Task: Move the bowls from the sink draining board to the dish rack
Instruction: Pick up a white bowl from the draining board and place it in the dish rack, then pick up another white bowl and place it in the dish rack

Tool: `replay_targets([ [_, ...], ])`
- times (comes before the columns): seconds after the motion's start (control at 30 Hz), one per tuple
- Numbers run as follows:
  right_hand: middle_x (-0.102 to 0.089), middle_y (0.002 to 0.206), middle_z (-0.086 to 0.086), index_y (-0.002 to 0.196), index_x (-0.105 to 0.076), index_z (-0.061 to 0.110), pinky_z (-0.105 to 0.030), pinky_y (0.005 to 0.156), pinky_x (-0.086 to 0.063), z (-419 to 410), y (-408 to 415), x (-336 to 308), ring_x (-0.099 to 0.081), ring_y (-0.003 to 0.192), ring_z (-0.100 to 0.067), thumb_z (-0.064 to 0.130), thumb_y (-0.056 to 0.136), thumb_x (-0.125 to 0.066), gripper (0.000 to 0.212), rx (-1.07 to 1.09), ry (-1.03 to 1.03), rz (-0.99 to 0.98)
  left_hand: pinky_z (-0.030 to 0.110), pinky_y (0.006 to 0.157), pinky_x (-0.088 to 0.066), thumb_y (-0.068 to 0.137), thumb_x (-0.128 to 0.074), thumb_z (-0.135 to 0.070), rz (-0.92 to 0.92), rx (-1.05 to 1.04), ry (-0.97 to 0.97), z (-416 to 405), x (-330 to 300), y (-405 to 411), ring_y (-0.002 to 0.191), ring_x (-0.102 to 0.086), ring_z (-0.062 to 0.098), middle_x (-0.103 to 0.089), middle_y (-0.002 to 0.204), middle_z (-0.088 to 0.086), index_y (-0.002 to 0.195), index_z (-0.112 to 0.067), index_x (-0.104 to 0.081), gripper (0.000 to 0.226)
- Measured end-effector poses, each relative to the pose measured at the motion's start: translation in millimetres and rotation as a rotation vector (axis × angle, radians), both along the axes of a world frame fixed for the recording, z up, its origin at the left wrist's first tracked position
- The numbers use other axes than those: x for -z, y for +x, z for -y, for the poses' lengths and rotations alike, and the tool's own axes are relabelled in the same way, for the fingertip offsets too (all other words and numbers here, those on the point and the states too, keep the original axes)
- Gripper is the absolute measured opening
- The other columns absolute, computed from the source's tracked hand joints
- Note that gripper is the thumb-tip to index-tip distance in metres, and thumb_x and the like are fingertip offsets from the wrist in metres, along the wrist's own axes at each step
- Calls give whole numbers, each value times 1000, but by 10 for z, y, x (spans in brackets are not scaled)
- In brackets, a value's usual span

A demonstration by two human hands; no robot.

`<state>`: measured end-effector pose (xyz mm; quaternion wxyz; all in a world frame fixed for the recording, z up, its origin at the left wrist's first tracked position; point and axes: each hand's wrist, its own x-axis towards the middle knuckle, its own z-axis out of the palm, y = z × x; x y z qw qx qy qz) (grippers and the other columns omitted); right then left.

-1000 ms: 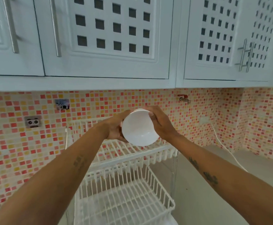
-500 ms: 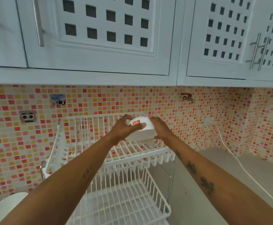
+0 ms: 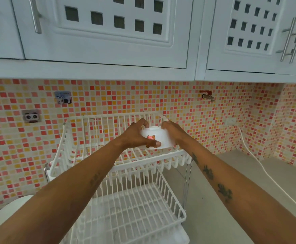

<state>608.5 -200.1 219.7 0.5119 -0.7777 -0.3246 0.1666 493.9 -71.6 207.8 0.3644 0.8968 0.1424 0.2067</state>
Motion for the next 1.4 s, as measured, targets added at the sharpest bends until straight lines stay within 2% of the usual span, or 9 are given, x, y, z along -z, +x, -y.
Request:
replay_targets([
  [0.2, -52, 109, -8, 122, -56, -1, -30, 65, -32, 6, 38, 34, -46, 85, -21, 13, 85, -46, 40, -44, -67, 52, 23, 67, -44, 58, -89, -44, -127, -3, 171, -44, 92, 46, 101, -52, 24, -43, 119, 6, 109, -23, -42, 72],
  [0.33, -40, 90, -23, 99, -54, -9, -30, 66, -26, -13, -4, 22, -41, 82, -22, 5, 81, -44, 25, -63, -138, 93, 25, 72, -41, 64, -86, -38, -156, 3, 240, -59, 138, 77, 97, -45, 23, -42, 116, 5, 104, -24, -40, 62],
  [0.4, -45, 100, -37, 99, -54, -14, -32, 73, -25, -22, 3, 38, -48, 88, -40, 4, 81, -43, 27, -72, -165, 102, 28, 79, -43, 67, -85, -34, -163, 3, 256, -48, 152, 83, 99, -44, 24, -41, 115, 4, 104, -25, -40, 60],
  [0.43, -51, 120, -39, 105, -54, -17, -33, 76, -25, -24, 17, 48, -43, 120, -55, 3, 82, -43, 33, -70, -173, 107, 30, 81, -44, 67, -85, -33, -166, 3, 262, -42, 159, 85, 99, -44, 24, -40, 114, 4, 104, -25, -39, 59],
  [0.6, -37, 144, -33, 98, -52, -11, -39, 76, -37, -23, -2, 34, -40, 132, -47, 3, 87, -41, 21, -78, -201, 106, 36, 90, -49, 68, -84, -31, -177, -8, 271, -31, 158, 67, 104, -44, 26, -39, 117, 4, 105, -25, -40, 58],
  [0.73, -55, 117, -33, 102, -56, -13, -36, 76, -38, -17, 25, 51, -54, 107, -44, 3, 83, -43, 28, -77, -177, 157, 41, 95, -49, 68, -84, -31, -190, -9, 248, -4, 149, 56, 110, -46, 29, -38, 121, 5, 107, -24, -39, 60],
  [0.93, -59, 132, -7, 89, -64, 19, -34, 96, -41, 1, 17, -30, -52, 122, -23, 16, 85, -56, 9, 29, 48, 315, 41, 105, -43, 67, -84, -41, -187, 39, 33, 25, -19, -118, 126, -40, 27, -30, 141, 4, 133, -22, -32, 86],
  [1.1, -68, 111, -8, 98, -69, 9, -32, 88, -48, -153, -368, -220, -62, 101, -21, 17, 93, -54, 18, -8, 188, 427, 41, 103, -46, 83, -69, -45, -58, -66, -64, -50, -230, -644, 130, -45, 24, -36, 146, 3, 137, -14, -36, 70],
  [1.4, -59, 76, 8, 103, -71, 11, -14, 53, -38, -1205, -2395, -454, -46, 54, 4, 11, 93, -50, 23, -444, 345, 418, 36, 88, -54, 94, -59, -34, 329, -356, -344, -830, -278, -2807, 103, -64, 19, -64, 108, 1, 97, -14, -54, 22],
])
